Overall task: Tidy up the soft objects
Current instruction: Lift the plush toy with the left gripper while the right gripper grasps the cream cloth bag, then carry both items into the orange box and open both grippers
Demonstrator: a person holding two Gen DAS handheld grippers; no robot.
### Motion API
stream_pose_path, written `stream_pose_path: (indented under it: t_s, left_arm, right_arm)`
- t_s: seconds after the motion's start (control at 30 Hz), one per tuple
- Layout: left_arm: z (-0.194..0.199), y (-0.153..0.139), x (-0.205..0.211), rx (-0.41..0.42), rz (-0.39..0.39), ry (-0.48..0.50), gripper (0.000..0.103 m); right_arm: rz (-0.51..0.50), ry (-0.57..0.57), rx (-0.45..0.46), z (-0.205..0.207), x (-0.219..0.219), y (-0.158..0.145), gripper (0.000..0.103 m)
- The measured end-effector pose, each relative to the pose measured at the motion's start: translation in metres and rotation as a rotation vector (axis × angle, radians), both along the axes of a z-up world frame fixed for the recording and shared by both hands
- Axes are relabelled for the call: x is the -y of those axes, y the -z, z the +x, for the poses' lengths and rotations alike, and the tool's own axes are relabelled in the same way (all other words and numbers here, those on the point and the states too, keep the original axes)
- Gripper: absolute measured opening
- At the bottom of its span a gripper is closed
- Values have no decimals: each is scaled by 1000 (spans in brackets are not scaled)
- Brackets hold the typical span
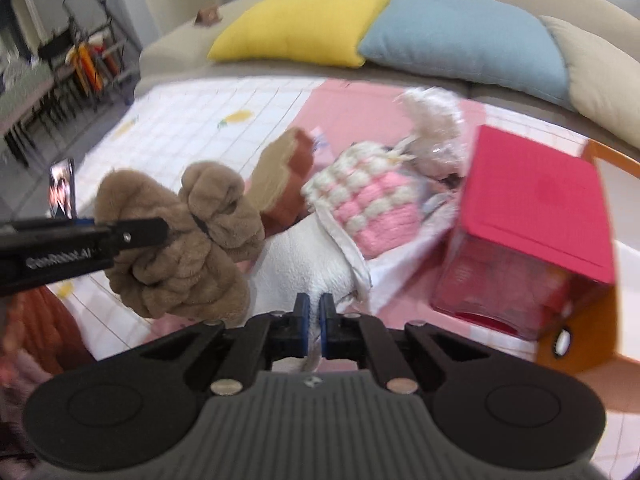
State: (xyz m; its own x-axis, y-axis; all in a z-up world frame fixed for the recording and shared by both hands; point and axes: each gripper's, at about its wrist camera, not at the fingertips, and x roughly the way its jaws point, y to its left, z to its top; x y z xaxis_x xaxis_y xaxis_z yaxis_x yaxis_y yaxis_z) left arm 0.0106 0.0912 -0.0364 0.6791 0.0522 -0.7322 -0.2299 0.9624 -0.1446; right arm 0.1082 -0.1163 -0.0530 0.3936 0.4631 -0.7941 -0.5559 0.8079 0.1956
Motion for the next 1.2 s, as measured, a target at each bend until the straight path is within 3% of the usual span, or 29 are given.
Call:
stream_pose_path:
  t_s: [0.33,0.73,1.0,1.2]
  left_arm:
    - [-1,-40,18,45,-15,36,38]
    - [39,-92,97,160,-26,279,38]
    - [82,-112,177,198,9,469,38]
    - [119,-100,239,103,47,576,38]
  right_arm:
    - [160,138,84,-15,73,-65,2]
    - [178,338,252,-30,162,-118,2]
    - [165,550,316,-7,225,-120,2]
    - [177,660,279,24,255,-102,2]
